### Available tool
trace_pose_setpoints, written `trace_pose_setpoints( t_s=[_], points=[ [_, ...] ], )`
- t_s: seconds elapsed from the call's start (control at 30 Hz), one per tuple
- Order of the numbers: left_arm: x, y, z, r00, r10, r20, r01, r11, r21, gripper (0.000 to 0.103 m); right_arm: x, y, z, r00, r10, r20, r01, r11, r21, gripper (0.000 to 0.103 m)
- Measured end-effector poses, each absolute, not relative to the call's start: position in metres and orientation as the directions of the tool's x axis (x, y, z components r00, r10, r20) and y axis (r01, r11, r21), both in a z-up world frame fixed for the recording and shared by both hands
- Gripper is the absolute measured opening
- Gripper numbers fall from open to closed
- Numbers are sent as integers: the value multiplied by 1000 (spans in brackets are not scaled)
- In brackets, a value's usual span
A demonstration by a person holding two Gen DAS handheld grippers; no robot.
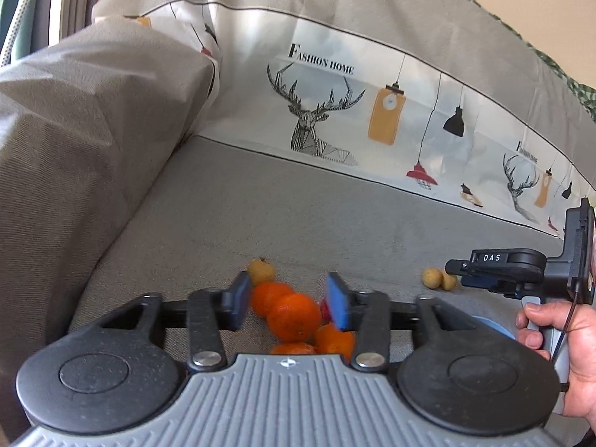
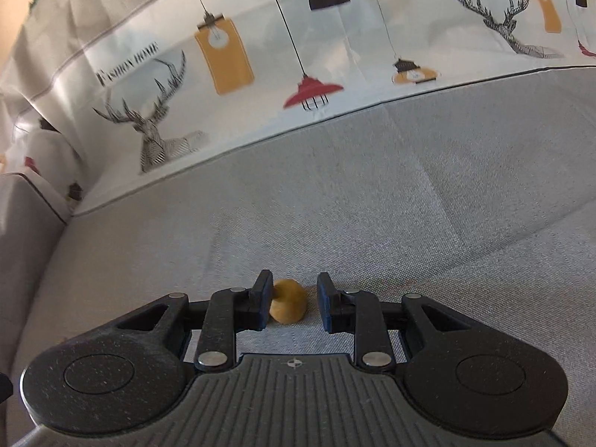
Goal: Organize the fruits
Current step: 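Grasp an orange tangerine with the left tool while the right tool grasps a tan round fruit, then carry the tangerine with the left tool while the right tool carries the tan fruit over the plate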
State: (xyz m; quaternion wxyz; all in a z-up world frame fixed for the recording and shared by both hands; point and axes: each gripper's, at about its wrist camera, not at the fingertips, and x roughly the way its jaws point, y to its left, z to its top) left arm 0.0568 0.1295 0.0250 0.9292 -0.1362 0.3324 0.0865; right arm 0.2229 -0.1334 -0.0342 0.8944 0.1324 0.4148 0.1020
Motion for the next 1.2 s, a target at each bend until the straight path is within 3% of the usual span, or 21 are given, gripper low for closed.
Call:
trace_pose_setpoints(
  t_s=[0.03,0.27,0.43,0.47,0.53,0.9,1.07,1.2],
  points=[
    [60,130,22,762,69,-644,-253,947,-198,53,225,-133,-35,631,287,-720,-68,946,317,41],
    [79,124,2,694,76,-716,-262,953,-153,53,230,-126,-39,619,285,-732,-103,953,284,46],
    [81,118,-2,673,77,-736,-246,961,-125,47,228,-123,-37,617,316,-721,-137,945,296,24],
    [81,118,-2,674,72,-735,-241,962,-127,42,227,-122,-35,621,316,-717,-144,945,292,24],
    [81,118,-1,676,73,-733,-241,962,-126,41,225,-122,-34,629,298,-718,-140,952,273,24],
    [50,118,29,791,56,-610,-216,957,-193,40,192,-153,2,728,318,-608,-104,927,360,24],
    [28,106,47,838,16,-545,-151,967,-204,40,152,-172,39,775,349,-526,-159,915,371,24],
    [13,92,56,852,-24,-523,-105,971,-216,40,108,-191,55,776,356,-521,-161,910,381,24]
  ],
)
